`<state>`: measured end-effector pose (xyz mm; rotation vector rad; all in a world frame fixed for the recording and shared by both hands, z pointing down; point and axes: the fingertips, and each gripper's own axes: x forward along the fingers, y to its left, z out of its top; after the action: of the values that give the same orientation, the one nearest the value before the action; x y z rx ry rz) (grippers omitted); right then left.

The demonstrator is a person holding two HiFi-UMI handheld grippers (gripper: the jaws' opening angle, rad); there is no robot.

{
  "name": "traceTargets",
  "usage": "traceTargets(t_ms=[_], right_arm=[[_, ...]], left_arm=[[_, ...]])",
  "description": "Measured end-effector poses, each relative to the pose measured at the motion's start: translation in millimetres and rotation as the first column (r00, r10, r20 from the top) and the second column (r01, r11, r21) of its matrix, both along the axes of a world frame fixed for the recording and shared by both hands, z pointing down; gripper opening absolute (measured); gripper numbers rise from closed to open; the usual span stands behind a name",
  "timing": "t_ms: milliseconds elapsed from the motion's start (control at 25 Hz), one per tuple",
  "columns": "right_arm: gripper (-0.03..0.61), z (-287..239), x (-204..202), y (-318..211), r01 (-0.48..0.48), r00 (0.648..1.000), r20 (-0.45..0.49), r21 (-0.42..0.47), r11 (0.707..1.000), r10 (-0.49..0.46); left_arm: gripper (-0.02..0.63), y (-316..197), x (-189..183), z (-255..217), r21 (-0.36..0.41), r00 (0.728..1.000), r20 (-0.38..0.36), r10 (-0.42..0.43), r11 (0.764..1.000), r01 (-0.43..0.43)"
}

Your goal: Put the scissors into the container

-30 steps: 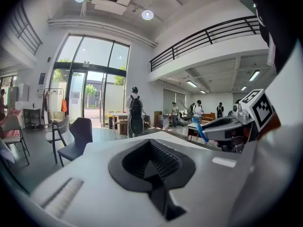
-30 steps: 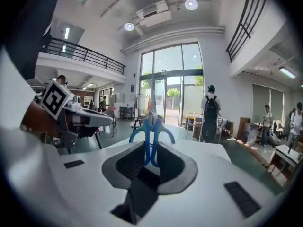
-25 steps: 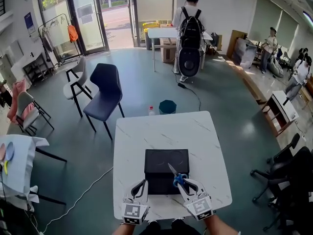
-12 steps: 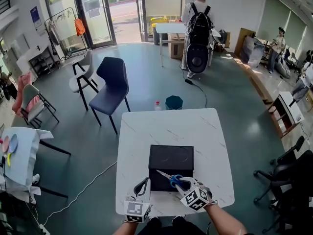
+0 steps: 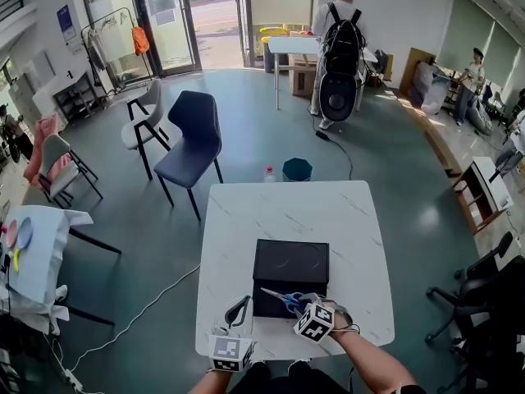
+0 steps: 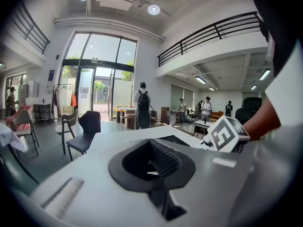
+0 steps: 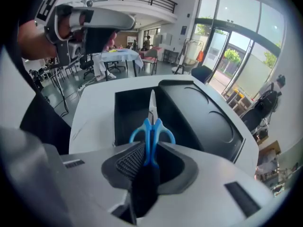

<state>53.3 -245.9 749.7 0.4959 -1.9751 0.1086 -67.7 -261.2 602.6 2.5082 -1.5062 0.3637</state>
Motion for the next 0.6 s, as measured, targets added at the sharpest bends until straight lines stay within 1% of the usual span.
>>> traceTargets(t_ms=[80,160,400,600], right_arm=[[0.083,9.4,0.5,-0.3,0.023,0.998,-0.061,-0.017,1.000,-0.024],[0.083,14.4,-0.1,-0.8,0.043,0.994,-0.100,-0.025,0.999,-0.045],[0.083,23.2,-1.1,-0.9,0.073,0.984,-0.160,-0.059,0.996,-0.082],[0.084,27.7,-0.7,-1.1,0.079,0.980,-0.176,-0.065,0.995,-0.090]], left_arm=[[0.008,1.0,-2.1,0.9,-0.001,1.000,0.000,-0.003,1.000,0.003],[0.008,2.0,-3.7,1.0,-0.001,1.000,0.000,-0.008,1.000,0.008],[0.008,3.7,-5.6,-0.1,0.002,1.000,0.000,-0.013,1.000,0.013],[0.008,5.9,-6.8,-1.0,0.008,1.000,0.015,-0.010,1.000,0.010]])
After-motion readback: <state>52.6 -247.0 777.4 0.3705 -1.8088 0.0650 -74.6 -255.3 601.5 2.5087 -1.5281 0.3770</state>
